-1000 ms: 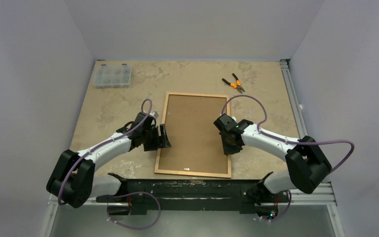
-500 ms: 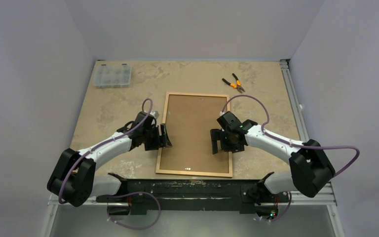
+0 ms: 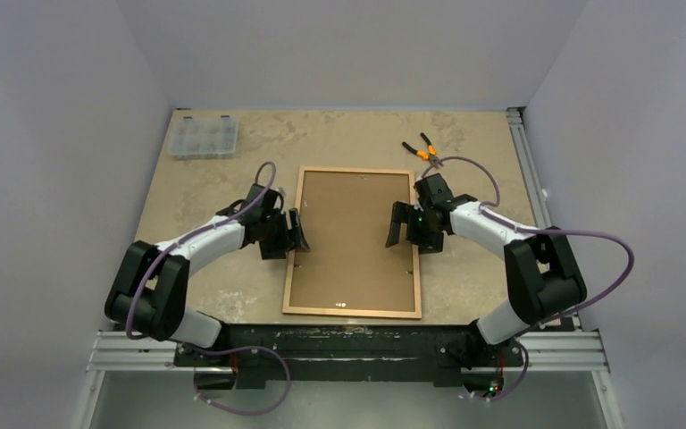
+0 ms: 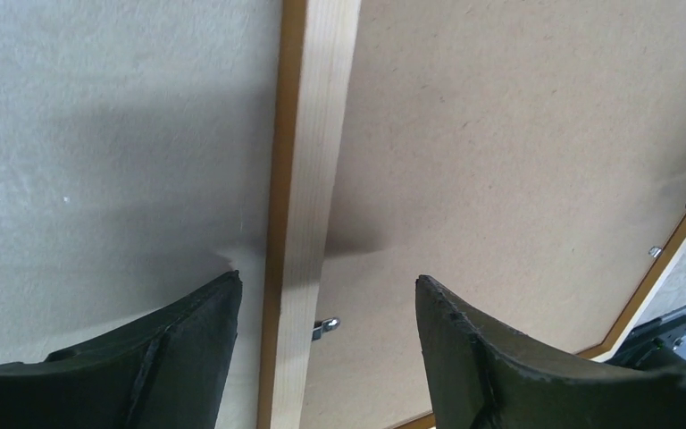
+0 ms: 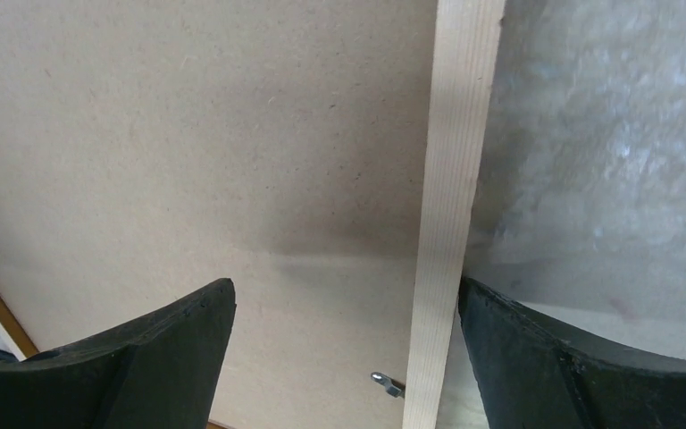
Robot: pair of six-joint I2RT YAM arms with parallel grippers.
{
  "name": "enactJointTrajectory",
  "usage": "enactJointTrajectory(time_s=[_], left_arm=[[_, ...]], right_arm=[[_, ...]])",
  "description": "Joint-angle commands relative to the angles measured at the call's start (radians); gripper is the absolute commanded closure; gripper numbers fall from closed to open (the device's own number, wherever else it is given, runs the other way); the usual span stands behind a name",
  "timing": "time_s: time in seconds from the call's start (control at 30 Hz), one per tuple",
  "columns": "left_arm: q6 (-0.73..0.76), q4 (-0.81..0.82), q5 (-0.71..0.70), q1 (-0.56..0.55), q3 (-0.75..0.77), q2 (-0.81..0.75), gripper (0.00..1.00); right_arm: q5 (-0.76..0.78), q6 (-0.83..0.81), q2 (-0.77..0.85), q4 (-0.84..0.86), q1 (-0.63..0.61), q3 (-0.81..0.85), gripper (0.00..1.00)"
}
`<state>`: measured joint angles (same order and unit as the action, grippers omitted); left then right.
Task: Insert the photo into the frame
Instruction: Install the photo frame at the center of the board.
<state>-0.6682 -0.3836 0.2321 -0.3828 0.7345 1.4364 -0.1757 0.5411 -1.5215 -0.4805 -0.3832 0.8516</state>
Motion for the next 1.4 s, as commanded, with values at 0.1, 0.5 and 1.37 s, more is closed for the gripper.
enactJointTrajectory(time_s=[0.1, 0.5, 1.37], left_arm=[[0.019, 0.091, 0.092, 0.016, 0.057, 0.089, 0.31], [-0.081, 0.196, 0.186, -0.063, -0.056, 0.036, 0.32], [-0.094, -0.031, -0.002, -0.186, -0.021, -0.074, 0.29]], right_arm=[[-0.053, -0.037, -0.097, 0.073, 0.015, 0.105, 0.08], [-0.111, -0.038, -0.005, 0.051, 0.016, 0.031, 0.1], [0.071, -0.057, 0.01, -0.065, 0.043, 0.082, 0.05]])
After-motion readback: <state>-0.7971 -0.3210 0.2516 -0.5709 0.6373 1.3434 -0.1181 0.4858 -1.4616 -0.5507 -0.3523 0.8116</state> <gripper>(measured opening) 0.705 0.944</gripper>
